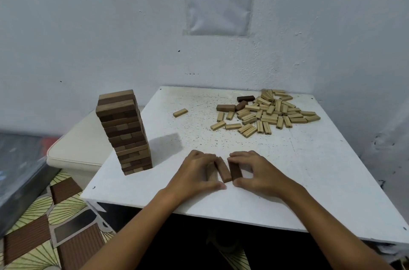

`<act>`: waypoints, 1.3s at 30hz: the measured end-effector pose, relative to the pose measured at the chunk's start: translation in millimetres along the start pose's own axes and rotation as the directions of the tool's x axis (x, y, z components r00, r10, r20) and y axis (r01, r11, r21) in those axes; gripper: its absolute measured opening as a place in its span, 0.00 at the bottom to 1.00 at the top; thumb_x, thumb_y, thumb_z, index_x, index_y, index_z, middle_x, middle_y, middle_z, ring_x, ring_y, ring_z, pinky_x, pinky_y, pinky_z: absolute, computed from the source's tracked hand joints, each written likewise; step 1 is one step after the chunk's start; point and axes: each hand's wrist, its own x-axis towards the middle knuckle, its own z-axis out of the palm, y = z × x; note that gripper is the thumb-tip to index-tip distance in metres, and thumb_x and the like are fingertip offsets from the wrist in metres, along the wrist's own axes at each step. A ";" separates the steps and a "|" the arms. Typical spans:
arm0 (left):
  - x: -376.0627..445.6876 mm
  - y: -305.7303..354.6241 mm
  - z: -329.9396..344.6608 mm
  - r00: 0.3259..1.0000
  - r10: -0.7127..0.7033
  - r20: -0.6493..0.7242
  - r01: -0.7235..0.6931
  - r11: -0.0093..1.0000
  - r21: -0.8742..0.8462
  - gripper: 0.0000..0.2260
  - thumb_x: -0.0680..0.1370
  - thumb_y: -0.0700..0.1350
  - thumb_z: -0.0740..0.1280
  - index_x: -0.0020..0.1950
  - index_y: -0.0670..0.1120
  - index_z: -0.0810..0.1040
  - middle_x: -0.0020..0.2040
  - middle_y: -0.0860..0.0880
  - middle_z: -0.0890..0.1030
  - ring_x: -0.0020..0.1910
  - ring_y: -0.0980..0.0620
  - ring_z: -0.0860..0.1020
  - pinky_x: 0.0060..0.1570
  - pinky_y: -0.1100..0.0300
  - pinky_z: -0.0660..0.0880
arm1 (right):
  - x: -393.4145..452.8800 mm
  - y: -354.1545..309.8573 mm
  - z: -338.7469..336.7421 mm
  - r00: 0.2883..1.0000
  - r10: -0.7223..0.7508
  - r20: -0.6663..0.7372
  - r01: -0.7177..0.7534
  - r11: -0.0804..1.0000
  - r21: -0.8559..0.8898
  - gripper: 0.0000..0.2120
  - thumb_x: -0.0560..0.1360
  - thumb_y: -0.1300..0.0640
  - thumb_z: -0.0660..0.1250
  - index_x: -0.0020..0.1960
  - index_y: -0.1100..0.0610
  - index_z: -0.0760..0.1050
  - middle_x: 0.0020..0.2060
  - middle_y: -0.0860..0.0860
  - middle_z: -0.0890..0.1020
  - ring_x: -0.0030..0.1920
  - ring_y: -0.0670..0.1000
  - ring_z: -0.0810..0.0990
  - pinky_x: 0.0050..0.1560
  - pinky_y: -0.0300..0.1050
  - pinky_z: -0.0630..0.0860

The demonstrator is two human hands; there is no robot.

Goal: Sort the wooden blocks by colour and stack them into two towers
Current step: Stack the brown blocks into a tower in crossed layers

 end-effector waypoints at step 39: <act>9.0 -12.7 -5.3 0.992 -0.090 0.087 0.099 0.990 -0.099 0.35 0.60 0.61 0.78 0.61 0.67 0.63 0.60 0.65 0.76 0.65 0.54 0.71 0.63 0.48 0.71 | 3.9 -3.3 9.7 0.999 0.033 -0.015 -0.032 0.997 0.070 0.46 0.60 0.42 0.77 0.71 0.31 0.57 0.61 0.38 0.69 0.66 0.42 0.69 0.65 0.48 0.70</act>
